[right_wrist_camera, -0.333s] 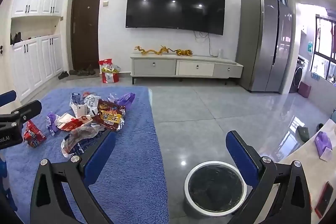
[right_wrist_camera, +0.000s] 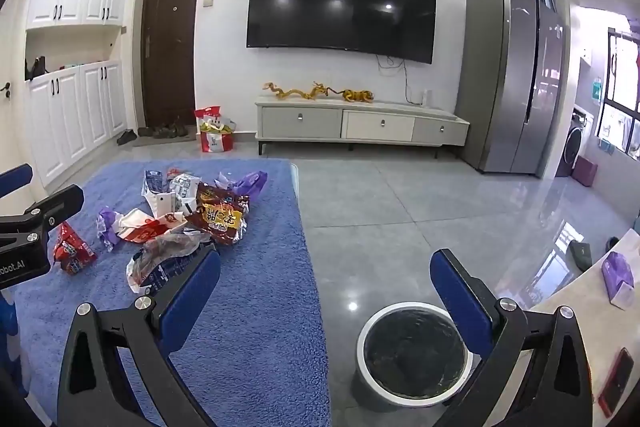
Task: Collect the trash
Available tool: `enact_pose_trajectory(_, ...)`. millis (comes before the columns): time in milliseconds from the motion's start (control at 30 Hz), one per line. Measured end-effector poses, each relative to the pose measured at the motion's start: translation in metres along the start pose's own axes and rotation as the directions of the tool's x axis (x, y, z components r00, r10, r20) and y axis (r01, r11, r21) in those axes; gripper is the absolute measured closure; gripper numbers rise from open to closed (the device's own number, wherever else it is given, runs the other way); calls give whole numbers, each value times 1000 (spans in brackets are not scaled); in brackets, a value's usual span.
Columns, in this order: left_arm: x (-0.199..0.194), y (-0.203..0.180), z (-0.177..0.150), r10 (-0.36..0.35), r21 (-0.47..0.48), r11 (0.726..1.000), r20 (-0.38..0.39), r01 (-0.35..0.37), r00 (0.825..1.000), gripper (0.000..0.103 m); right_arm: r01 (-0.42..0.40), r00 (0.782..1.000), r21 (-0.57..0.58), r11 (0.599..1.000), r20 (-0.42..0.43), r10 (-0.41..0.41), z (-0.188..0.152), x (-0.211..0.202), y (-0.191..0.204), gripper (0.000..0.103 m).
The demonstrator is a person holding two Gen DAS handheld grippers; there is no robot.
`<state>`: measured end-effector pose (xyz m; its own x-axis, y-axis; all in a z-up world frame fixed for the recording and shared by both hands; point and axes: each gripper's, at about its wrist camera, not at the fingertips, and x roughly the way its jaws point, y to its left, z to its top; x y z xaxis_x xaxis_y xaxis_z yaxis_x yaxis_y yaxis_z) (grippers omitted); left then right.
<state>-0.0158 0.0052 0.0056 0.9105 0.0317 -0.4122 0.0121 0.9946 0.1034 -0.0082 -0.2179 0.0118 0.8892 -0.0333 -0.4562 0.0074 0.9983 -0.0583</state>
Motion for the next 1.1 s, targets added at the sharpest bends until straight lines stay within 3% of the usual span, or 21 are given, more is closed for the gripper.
enact_pose_trajectory(333, -3, 6, 1, 2, -3, 1000, 1, -2, 1000, 0, 2, 1000, -7, 1000, 9, -2, 4, -7, 2, 0)
enact_pose_trajectory(1100, 36, 16, 11, -108, -35, 994, -61, 106, 992, 0, 1, 1000, 3, 1000, -24, -1, 22, 20, 0, 0)
